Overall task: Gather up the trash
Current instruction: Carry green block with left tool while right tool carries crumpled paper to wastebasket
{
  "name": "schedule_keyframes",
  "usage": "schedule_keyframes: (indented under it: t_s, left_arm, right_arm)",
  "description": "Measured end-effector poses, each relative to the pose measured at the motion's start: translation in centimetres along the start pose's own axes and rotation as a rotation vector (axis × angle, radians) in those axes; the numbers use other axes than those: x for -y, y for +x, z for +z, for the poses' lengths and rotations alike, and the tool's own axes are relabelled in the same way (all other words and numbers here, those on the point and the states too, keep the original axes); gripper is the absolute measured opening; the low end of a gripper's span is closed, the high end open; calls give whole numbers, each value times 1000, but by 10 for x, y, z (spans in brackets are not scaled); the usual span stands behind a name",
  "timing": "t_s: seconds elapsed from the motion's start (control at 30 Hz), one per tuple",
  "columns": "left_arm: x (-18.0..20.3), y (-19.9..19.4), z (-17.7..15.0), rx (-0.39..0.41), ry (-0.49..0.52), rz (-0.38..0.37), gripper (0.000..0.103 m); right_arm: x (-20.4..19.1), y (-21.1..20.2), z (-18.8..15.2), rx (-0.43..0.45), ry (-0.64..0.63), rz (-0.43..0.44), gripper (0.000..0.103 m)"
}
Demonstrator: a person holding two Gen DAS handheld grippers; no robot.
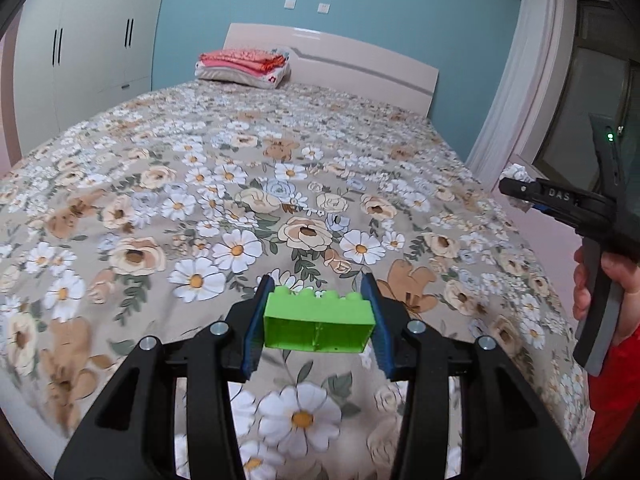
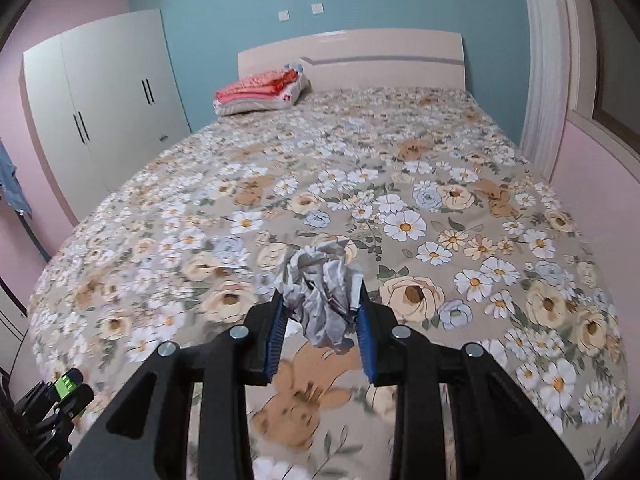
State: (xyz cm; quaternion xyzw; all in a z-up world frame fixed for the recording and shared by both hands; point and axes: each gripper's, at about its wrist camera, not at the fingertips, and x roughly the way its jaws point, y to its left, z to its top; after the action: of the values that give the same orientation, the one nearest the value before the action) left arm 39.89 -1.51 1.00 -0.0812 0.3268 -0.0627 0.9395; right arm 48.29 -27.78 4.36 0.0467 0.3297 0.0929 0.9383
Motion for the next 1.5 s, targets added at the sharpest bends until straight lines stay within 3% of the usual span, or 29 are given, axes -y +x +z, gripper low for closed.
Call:
schedule_keyframes:
  t_s: [0.5, 0.8, 1.2, 1.5]
  left_arm:
    - [14, -145, -11, 84, 65, 20, 45]
    - [16, -202, -30, 130, 114, 19, 45]
    - [8, -245, -74, 147, 157, -19, 45]
    - [-6, -248, -123, 121, 196, 3, 45]
  right_arm:
    - [-46, -172, -55, 95, -49, 15, 34]
    - [-79, -238, -107, 83, -46, 30, 34]
    - [-128, -286, -177, 61, -94, 19, 34]
    - [-142, -288, -230, 51, -96, 17, 34]
